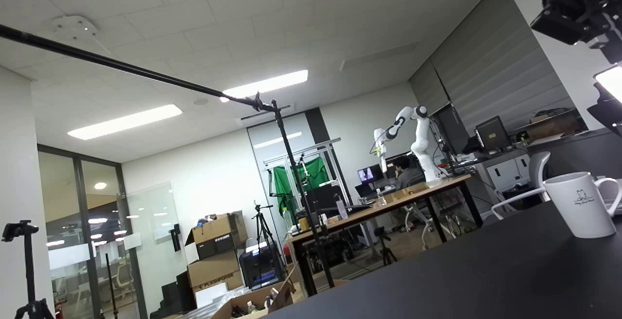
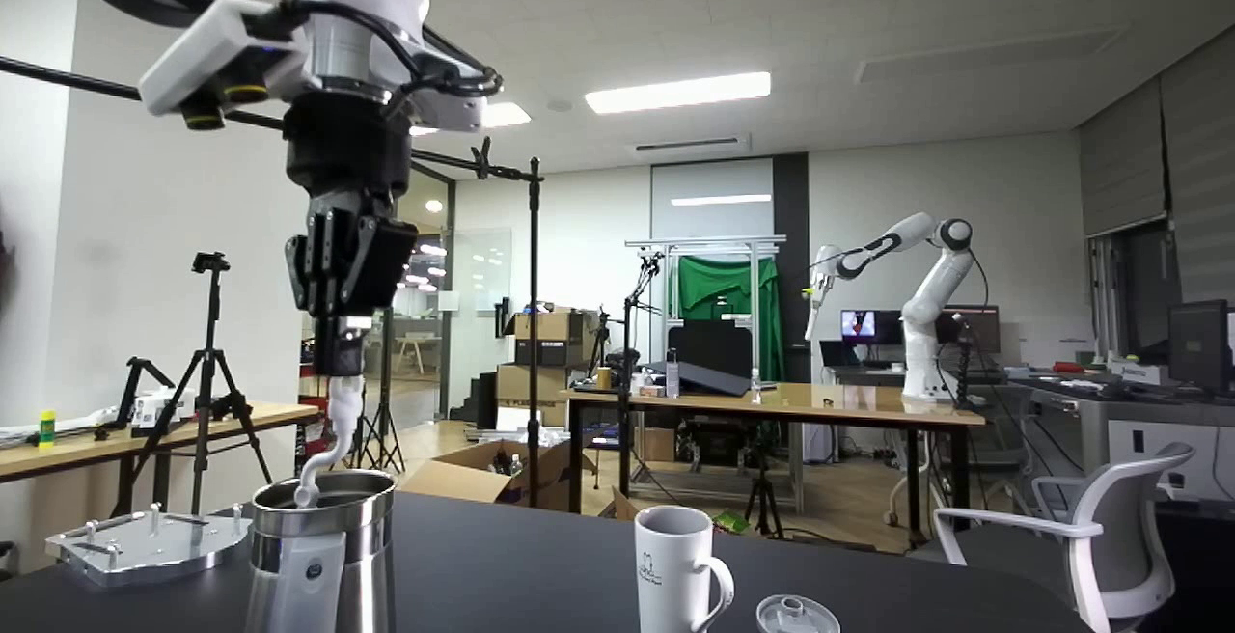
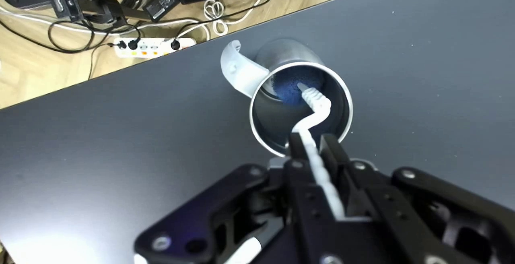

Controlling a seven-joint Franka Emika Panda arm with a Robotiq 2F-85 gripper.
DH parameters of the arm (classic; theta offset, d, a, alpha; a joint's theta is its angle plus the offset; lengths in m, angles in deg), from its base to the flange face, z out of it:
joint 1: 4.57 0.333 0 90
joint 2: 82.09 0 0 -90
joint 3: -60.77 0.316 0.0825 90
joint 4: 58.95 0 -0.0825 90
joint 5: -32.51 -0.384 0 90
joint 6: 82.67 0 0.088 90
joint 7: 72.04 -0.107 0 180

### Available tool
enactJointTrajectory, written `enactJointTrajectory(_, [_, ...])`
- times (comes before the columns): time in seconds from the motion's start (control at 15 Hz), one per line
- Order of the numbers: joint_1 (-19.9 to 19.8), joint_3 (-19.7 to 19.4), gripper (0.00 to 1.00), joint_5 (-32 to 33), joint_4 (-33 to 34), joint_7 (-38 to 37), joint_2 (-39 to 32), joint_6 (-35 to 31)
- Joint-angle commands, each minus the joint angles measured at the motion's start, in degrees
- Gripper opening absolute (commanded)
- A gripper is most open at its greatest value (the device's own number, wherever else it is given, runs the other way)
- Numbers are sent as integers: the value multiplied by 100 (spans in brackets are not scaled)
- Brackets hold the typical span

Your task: Scrub inside the flask with the brush

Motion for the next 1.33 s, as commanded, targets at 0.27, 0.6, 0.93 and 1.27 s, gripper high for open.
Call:
enactJointTrajectory(0.27, [28, -11, 4, 140, 303, -9, -52, 275])
enactJointTrajectory(0.6, [76, -57, 4, 77, 619, 97, 695, 839])
enactJointTrajectory(0.93, [48, -209, 4, -157, 475, 108, 548, 331])
enactJointTrajectory(1.27, [1, -221, 4, -124, 119, 60, -327, -516])
